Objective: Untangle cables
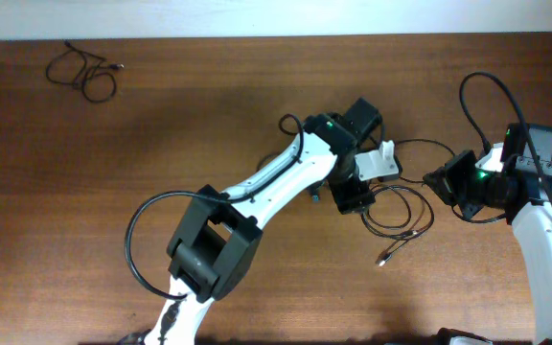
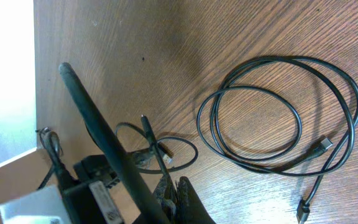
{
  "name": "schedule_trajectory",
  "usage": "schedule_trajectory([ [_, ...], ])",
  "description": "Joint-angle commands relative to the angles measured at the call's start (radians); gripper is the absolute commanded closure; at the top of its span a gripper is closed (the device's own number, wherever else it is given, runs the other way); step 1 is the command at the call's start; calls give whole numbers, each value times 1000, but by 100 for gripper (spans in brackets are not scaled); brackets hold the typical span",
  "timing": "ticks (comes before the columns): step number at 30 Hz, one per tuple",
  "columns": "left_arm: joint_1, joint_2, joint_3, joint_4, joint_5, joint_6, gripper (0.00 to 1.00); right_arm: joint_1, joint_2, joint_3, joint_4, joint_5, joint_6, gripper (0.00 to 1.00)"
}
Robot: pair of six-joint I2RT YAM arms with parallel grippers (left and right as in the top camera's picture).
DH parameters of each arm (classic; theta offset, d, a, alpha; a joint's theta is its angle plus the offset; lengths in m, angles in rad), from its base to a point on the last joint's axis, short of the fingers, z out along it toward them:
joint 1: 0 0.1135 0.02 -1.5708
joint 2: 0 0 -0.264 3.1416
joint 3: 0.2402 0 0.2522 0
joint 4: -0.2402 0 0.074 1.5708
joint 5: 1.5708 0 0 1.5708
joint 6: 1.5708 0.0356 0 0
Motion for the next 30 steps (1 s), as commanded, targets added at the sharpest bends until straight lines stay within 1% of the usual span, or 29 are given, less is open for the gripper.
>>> schedule_trajectory([
  [1,0,-4,-32,-2,37,31,24,-2,-6,11,8,16,8,96],
  [3,0,-4,-47,11,109,53,25,-2,-6,11,8,16,16,96],
  [4,0,-4,-55,27,116,55,27,-2,-6,11,8,16,16,96],
  [5,0,-4,-62,44,112,55,32,-2,-6,11,8,16,16,96],
  [6,0,-4,-69,58,108,56,40,-2,-6,11,8,16,15,96],
  [7,0,-4,-78,79,108,55,43,-2,-6,11,7,16,15,96],
  [10,0,-4,-93,118,109,47,41,-2,-6,11,6,16,15,96],
  [14,0,-4,-93,143,109,31,40,-2,-6,11,6,16,15,96],
  [16,0,-4,-93,161,109,24,47,-2,-6,11,4,16,15,96],
  [18,0,-4,-93,168,109,24,51,-2,-6,11,0,16,15,96],
  [20,0,-4,-94,171,109,24,64,-2,-6,11,-2,16,15,96],
  [21,0,-4,-94,171,109,24,69,-2,-6,11,-2,16,15,96],
  [23,0,-4,-94,171,109,24,73,-2,-6,11,-2,16,15,96],
  [25,0,-4,-94,173,109,24,81,-2,-6,11,-2,16,15,96],
  [28,0,-4,-94,178,109,24,90,-2,-6,11,-4,16,15,96],
  [30,0,-4,-94,182,109,24,93,-2,-6,11,-4,16,15,96],
])
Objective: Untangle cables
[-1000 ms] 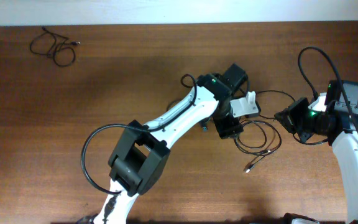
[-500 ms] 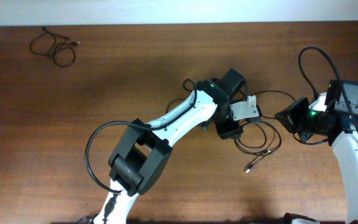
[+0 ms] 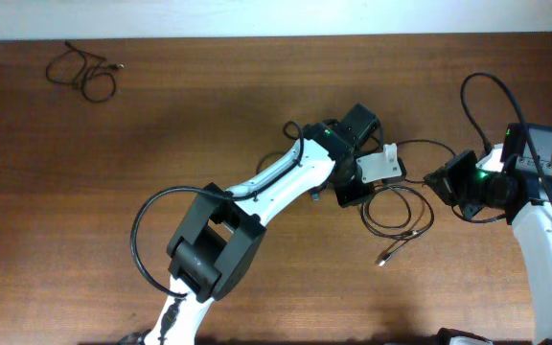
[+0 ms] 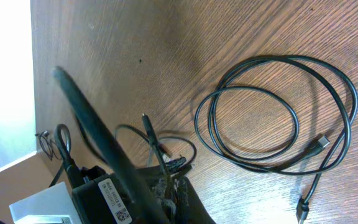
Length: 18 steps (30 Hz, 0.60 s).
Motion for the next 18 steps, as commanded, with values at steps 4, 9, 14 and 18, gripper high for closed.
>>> schedule_trajectory([
  [4,0,-4,-9,10,18,4,100,-2,-6,11,-1,9,0,96],
  [9,0,-4,-9,13,18,4,100,-2,-6,11,-9,9,-1,96],
  [14,14,-24,25,6,17,-100,100,-2,-6,11,-42,73,-24,94],
  [18,52,-123,95,-3,17,-225,100,-1,-6,11,-71,80,-92,45],
])
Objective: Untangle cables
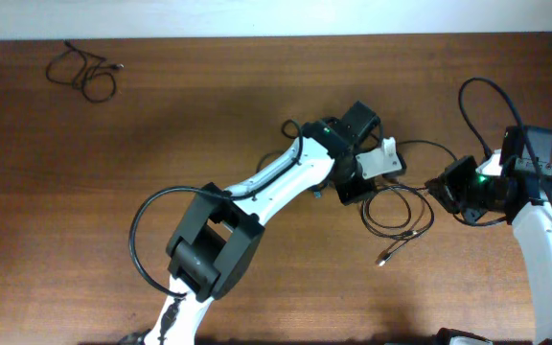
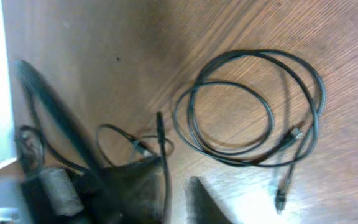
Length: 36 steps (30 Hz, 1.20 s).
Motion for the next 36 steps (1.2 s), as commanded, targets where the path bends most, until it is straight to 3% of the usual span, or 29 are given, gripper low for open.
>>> schedule_trajectory([
  [1,53,-156,88,0,17,-154,100,-1,-6,11,-12,27,-73,30],
  [2,75,-209,106,2,17,-183,100,-1,-6,11,-14,26,-103,13],
  [4,100,-267,120,2,17,-202,100,-1,-6,11,-18,15,-124,2],
  [20,298,-648,123,39,14,-316,100,-1,-6,11,-126,-45,-304,2],
  [24,350,-665,123,15,8,-316,100,-1,-6,11,-125,-56,-304,2],
  [31,354,-647,123,-111,-245,-316,100,-1,-6,11,-124,-60,-304,2],
  [36,354,-593,123,-181,-272,-364,100,-1,-6,11,-125,-63,-304,2],
])
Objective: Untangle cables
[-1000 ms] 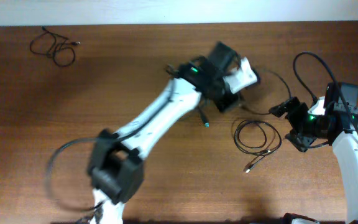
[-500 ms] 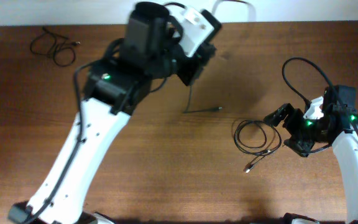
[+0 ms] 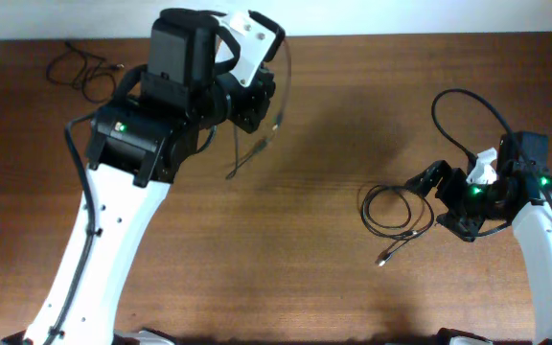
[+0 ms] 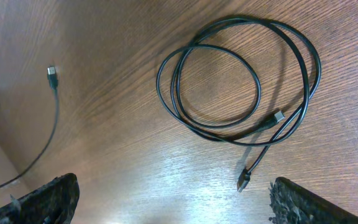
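Observation:
A black cable point(image 3: 398, 213) lies coiled on the table, its two plugs at the near side; the right wrist view shows the same coil point(image 4: 238, 74). My right gripper point(image 3: 437, 203) sits just right of it, low over the wood, open point(image 4: 173, 205) with nothing between the fingers point(image 4: 42, 199). My left gripper point(image 3: 262, 105) is raised high at the upper left, apparently shut on a second thin black cable point(image 3: 255, 149) that dangles free. Its plug end point(image 4: 51, 71) also shows in the right wrist view.
A small bundle of thin black cable point(image 3: 84, 72) lies at the table's far left corner. The raised left arm point(image 3: 132, 144) covers much of the table's left half in the overhead view. The right arm's own cable point(image 3: 448, 115) loops above its wrist.
My left gripper was down at the tangle beside the coil; now it is high at the upper left with a thin cable hanging from it. My right gripper's fingers now stand wide apart.
At first my left gripper was low on the table at a small tangle left of the coil, my right gripper close by with fingers together. That held through two more moments. Now the thin cable hangs apart from the coil, which rests alone.

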{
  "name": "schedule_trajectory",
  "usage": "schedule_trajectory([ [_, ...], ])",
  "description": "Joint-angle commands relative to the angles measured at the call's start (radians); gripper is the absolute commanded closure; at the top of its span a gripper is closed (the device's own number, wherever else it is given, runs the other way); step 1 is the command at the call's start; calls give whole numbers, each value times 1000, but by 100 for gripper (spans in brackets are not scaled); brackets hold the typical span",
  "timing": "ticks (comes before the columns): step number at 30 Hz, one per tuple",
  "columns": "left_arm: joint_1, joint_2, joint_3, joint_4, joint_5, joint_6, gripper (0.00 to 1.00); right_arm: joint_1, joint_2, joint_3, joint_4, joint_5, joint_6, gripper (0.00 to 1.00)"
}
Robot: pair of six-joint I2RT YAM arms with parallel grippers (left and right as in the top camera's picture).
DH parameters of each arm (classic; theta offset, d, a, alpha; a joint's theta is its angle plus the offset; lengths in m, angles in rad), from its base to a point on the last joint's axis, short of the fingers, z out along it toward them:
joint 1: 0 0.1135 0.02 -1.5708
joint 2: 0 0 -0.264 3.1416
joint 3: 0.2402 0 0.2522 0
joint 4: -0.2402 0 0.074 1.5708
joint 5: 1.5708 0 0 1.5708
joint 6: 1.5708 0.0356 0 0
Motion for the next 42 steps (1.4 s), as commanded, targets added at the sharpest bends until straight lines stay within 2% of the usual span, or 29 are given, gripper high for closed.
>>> schedule_trajectory([
  [1,3,58,9,-23,-50,-95,100,0,-6,11,0,-22,-11,2],
  [3,3,77,9,-25,-51,-171,100,0,-6,11,1,-47,-32,2],
  [5,3,95,9,-25,-51,-261,100,2,-6,11,11,-116,-136,2],
  [7,3,112,9,-26,-50,-417,100,23,-6,11,24,-195,-261,2],
  [9,3,117,9,-37,-18,-526,100,57,-6,11,40,-206,-287,2],
  [13,3,117,9,-36,235,-618,100,146,-6,11,128,-209,-290,2],
  [14,3,117,9,-37,309,-659,100,168,-6,11,157,-216,-290,2],
  [15,3,117,9,-37,392,-749,100,203,-6,11,214,-248,-289,1],
  [18,3,117,9,-60,484,-941,100,244,-6,11,337,-348,-249,1],
  [22,2,117,9,-116,505,-1155,100,248,-6,11,497,-418,-115,1],
  [27,-15,117,9,-123,504,-1261,100,248,-7,11,664,-561,-66,1],
  [30,-33,117,9,-121,501,-1392,100,258,-6,11,724,-572,-15,1],
  [37,-64,117,9,-103,377,-1408,100,367,-7,11,821,-574,-16,1],
  [42,-58,117,9,-104,282,-1415,100,366,-7,11,833,-591,-16,1],
])
